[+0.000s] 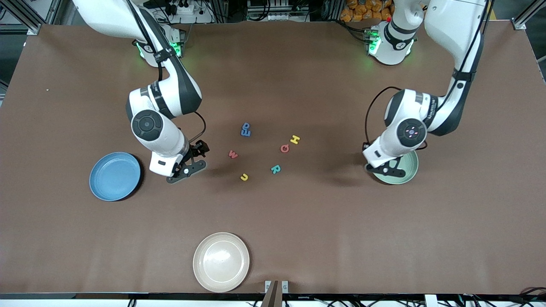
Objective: Sort upper and lower case letters into plates
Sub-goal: 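Carry the W to the green plate while the right gripper reaches pink m, then release the W, reach yellow H while the right gripper grasps pink m, then carry the m to the blue plate while the left gripper grasps H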
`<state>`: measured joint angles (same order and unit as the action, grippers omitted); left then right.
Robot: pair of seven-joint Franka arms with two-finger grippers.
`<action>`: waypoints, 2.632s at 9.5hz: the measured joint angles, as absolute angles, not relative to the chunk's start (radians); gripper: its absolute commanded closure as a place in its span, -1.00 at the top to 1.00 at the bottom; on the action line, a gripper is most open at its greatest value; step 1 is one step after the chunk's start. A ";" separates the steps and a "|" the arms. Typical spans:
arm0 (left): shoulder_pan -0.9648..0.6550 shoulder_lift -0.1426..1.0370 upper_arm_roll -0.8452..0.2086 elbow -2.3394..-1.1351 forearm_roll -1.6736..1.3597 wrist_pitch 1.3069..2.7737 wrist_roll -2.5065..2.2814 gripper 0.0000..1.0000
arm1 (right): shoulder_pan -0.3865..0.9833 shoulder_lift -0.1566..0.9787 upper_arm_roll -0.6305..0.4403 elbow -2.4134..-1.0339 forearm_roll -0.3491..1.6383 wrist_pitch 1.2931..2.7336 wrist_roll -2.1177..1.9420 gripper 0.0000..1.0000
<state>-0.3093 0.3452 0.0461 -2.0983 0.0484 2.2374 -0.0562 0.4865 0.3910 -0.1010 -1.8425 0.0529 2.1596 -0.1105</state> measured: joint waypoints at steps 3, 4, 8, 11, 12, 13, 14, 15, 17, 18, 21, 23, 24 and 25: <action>-0.314 0.312 0.074 -2.148 0.048 2.271 -0.026 0.54 | 0.509 0.393 -0.098 -1.843 0.053 2.182 -0.111 1.00; -0.323 0.313 0.068 -2.143 0.048 2.277 -0.048 0.52 | 0.524 0.399 -0.097 -1.844 0.053 2.182 -0.111 1.00; -0.377 0.329 -0.012 -2.091 0.040 2.280 -0.305 0.41 | 0.611 0.451 -0.096 -1.846 0.053 2.237 -0.110 1.00; -0.421 0.411 -0.154 -1.962 0.017 2.282 -0.716 0.39 | 0.674 0.520 -0.095 -1.857 0.052 2.345 -0.111 1.00; -0.446 0.459 -0.178 -1.906 0.010 2.284 -0.877 0.39 | 0.692 0.546 -0.094 -1.858 0.052 2.366 -0.113 1.00; -0.472 0.511 -0.193 -1.850 0.009 2.286 -1.060 0.38 | 0.706 0.574 -0.094 -1.860 0.052 2.381 -0.117 1.00; -0.490 0.553 -0.199 -1.812 0.008 2.294 -1.203 0.38 | 0.712 0.595 -0.094 -1.863 0.052 2.392 -0.125 1.00; -0.495 0.581 -0.207 -1.797 0.002 2.327 -1.323 0.37 | 0.713 0.605 -0.095 -1.877 0.052 2.416 -0.137 1.00; -0.495 0.622 -0.237 -1.790 -0.002 2.407 -1.580 0.35 | 0.713 0.611 -0.097 -1.922 0.052 2.473 -0.157 1.00; -0.495 0.635 -0.244 -1.791 -0.002 2.413 -1.664 0.29 | 0.713 0.610 -0.097 -1.926 0.052 2.482 -0.159 0.82; -0.493 0.647 -0.268 -1.799 -0.002 2.412 -1.813 0.23 | 0.713 0.606 -0.097 -1.926 0.052 2.482 -0.162 -1.00; -0.492 0.646 -0.287 -1.813 -0.002 2.410 -1.884 0.25 | 0.713 0.599 -0.099 -1.926 0.052 2.482 -0.162 -1.00; -0.492 0.646 -0.291 -1.826 -0.002 2.410 -1.892 0.33 | 0.713 0.597 -0.101 -1.925 0.052 2.482 -0.162 -1.00; -0.492 0.646 -0.295 -1.842 -0.002 2.410 -1.893 0.44 | 0.712 0.596 -0.102 -1.925 0.052 2.483 -0.162 -1.00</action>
